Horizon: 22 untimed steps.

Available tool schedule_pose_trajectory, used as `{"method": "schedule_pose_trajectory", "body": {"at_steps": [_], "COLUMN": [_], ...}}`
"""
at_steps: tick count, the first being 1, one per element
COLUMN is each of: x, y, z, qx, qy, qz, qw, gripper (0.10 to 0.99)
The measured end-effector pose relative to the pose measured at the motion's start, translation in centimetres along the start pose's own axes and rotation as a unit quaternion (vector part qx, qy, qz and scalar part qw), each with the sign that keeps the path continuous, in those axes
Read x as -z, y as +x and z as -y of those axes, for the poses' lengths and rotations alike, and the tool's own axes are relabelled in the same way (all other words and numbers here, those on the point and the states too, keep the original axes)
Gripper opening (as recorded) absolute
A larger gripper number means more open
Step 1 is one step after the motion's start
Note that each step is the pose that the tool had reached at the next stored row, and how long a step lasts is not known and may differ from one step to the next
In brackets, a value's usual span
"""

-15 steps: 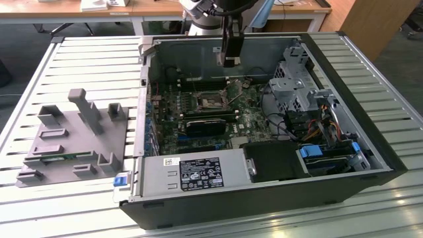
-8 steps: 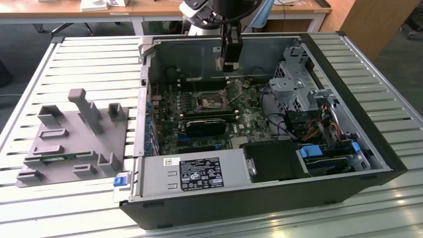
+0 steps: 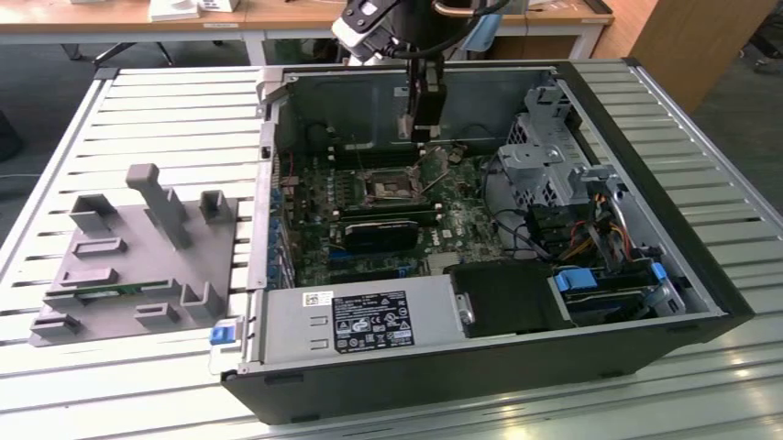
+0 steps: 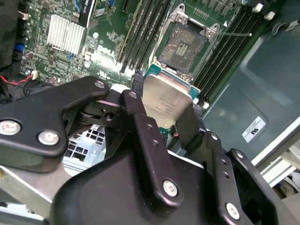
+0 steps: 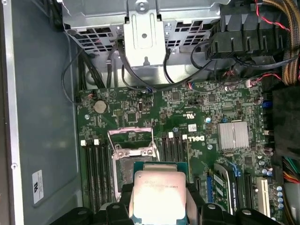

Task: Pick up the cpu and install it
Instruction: 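Place the cpu into insertion slot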

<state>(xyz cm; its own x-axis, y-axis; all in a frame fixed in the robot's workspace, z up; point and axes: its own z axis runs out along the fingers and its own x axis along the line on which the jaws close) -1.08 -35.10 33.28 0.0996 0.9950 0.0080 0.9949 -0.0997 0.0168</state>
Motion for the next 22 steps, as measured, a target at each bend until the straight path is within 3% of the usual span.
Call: {"method": "schedule_pose_trajectory", "body": {"at_steps": [3,6,12,14,15,17,22], "x": [-0.3,-0.5,-1.02,-1.32,-1.66,-1.92,-2.6], "y": [-0.01,-0.01,-0.02,-0.05,-0.11,-0.14,-0.17], "z": [0.03,0.04,0.08,0.36,0.98,1.41,1.64], "qx": [0.002,0.024,0.074,0.078,0.078,0.078,0.078], "qy": [0.0,0.0002,0.0006,0.0006,0.0001,-0.0001,-0.0002], "qz": [0.0,-0.0004,-0.0011,-0.0013,-0.0013,-0.0014,-0.0014], "qw": [1.0,0.9997,0.9973,0.997,0.9969,0.9969,0.9969], "gripper": [0.533,0.533,0.533,0.533,0.533,0.533,0.533]}}
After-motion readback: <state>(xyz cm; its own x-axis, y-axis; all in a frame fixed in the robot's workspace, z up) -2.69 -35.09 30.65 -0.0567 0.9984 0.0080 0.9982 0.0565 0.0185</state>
